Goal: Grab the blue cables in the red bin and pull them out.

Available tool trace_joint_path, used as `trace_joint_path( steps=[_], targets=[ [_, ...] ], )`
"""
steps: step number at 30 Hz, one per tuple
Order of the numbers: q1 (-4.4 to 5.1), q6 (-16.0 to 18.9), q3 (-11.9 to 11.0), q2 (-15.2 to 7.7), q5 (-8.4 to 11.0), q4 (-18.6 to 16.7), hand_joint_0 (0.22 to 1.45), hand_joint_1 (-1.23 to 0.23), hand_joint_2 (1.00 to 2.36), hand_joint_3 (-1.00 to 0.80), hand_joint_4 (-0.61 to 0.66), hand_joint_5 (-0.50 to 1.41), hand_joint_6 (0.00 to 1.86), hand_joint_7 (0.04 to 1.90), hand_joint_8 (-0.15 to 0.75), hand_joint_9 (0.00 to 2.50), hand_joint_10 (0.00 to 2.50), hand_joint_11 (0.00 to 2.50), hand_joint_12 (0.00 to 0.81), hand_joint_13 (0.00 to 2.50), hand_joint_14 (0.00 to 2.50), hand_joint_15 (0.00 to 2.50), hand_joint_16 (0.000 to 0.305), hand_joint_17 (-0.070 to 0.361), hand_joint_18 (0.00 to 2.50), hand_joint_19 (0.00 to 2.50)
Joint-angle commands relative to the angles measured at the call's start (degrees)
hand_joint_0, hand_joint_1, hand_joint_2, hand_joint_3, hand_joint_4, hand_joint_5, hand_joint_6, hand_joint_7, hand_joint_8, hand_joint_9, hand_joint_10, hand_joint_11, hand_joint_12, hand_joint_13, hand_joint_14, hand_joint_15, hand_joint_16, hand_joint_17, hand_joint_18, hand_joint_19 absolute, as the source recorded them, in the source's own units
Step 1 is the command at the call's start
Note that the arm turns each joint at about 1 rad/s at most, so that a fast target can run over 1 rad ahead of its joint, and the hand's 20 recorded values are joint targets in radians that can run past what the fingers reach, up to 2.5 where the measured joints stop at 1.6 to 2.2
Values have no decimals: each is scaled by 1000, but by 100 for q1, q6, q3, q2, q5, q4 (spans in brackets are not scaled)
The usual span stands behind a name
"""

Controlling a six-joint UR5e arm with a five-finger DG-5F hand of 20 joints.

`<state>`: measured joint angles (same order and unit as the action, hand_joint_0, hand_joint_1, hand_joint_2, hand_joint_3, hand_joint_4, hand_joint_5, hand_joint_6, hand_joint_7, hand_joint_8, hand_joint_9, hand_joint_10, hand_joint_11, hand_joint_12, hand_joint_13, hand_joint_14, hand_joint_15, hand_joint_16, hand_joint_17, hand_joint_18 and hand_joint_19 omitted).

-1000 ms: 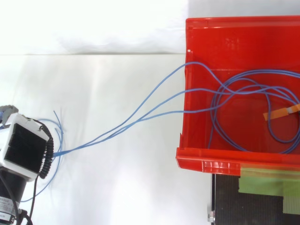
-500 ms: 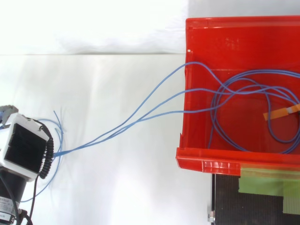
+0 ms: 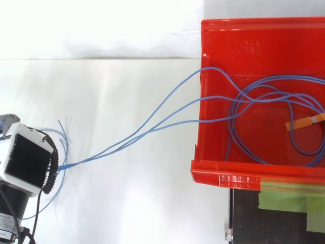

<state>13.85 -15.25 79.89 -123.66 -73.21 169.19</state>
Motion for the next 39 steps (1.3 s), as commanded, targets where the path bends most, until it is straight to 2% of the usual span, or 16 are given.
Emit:
trace_joint_path(
  steps=[1, 20, 22, 26, 29, 39],
  targets=[
    [3, 0, 0, 0, 0, 0, 964, -807, 1000, -1000, -33, 560, 1310, 486, 165, 756, 2500, 1391, 276, 1088, 2449, 1199, 35, 79, 1224, 1505],
    [3, 0, 0, 0, 0, 0, 961, -806, 1000, -1000, -46, 559, 1311, 475, 165, 750, 2500, 1372, 271, 1097, 2319, 1213, 36, 81, 1204, 1464],
    [3, 0, 0, 0, 0, 0, 960, -806, 1000, -1000, -45, 557, 1311, 480, 163, 749, 2500, 1362, 272, 1091, 2302, 1280, 36, 81, 1198, 1476],
    [3, 0, 0, 0, 0, 0, 959, -807, 1000, -1000, -53, 558, 1310, 474, 167, 751, 2500, 1396, 264, 1066, 2384, 1199, 35, 78, 1189, 1472],
    [-5, 0, 0, 0, 0, 0, 959, -806, 1000, -1000, -51, 556, 1309, 481, 164, 747, 2500, 1383, 272, 1095, 2301, 1196, 35, 78, 1193, 1474],
    [3, 0, 0, 0, 0, 0, 959, -806, 1000, -1000, -50, 554, 1308, 478, 162, 745, 2500, 1379, 270, 1110, 2255, 1206, 36, 80, 1196, 1450]
  ],
)
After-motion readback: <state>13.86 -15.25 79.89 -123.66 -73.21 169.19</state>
